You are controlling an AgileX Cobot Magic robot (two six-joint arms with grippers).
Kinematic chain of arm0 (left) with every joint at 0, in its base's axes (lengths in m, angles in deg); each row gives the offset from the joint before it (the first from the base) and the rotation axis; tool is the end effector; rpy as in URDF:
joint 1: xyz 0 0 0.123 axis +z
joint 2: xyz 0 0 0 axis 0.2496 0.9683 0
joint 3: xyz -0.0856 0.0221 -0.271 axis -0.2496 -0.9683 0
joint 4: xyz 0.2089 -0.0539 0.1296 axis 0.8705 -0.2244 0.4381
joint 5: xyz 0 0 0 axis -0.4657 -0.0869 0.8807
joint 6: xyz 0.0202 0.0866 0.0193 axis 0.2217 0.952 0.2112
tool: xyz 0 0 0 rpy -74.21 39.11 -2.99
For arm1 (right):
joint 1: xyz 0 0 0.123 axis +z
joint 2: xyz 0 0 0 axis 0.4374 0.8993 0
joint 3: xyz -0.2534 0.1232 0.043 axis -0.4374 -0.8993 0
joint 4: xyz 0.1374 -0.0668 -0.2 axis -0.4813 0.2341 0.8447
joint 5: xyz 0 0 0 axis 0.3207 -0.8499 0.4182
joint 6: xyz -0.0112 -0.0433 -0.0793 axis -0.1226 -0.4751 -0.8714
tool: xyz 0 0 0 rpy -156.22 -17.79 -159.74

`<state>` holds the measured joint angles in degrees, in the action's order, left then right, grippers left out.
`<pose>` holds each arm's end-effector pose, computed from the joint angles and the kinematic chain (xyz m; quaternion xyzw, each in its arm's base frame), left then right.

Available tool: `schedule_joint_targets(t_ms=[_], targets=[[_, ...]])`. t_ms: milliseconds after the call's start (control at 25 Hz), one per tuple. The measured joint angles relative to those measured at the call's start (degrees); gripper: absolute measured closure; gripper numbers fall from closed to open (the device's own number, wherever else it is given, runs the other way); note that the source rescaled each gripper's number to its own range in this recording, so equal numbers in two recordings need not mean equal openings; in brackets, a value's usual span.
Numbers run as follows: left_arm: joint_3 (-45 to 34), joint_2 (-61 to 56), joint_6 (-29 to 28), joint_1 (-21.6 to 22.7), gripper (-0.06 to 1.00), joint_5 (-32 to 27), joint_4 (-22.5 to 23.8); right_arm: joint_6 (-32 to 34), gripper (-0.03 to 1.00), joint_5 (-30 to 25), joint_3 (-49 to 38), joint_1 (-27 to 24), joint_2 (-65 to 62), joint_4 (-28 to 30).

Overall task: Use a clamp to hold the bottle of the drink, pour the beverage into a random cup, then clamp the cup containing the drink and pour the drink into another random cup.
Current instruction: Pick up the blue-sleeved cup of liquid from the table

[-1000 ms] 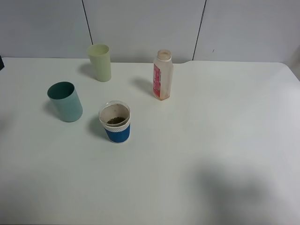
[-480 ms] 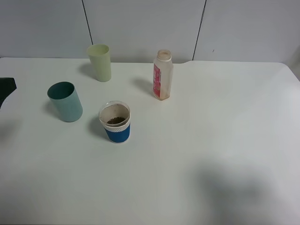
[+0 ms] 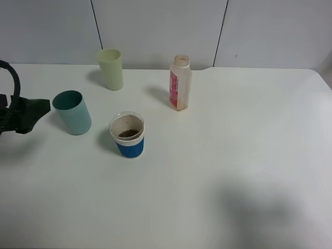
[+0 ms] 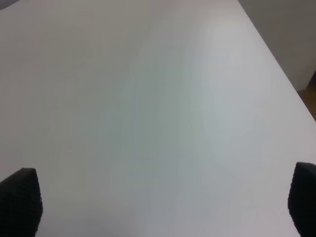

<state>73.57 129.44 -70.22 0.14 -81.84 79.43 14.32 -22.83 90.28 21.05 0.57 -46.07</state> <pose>0.1521 -0.0390 0.2178 0.0814 0.8434 -0.0819 0.5247 -0.0016 -0.0073 0.2770 0.0927 0.8545 -0.0355 0.5098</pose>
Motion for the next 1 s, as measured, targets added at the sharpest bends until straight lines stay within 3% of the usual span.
schedule_joint_targets(t_ms=[160, 600, 1000], targets=[[-0.27, 2.19, 0.00, -3.27, 0.39, 0.80, -0.99, 0.00, -0.03, 0.00, 0.00, 0.00, 0.00, 0.00], [-7.25, 3.20, -0.12, -10.15, 0.39, 10.35, -4.19, 0.00, -0.03, 0.00, 0.00, 0.00, 0.00, 0.00], [-10.46, 9.32, -2.63, -11.64, 0.39, 17.70, -2.99, 0.00, -0.03, 0.00, 0.00, 0.00, 0.00, 0.00]])
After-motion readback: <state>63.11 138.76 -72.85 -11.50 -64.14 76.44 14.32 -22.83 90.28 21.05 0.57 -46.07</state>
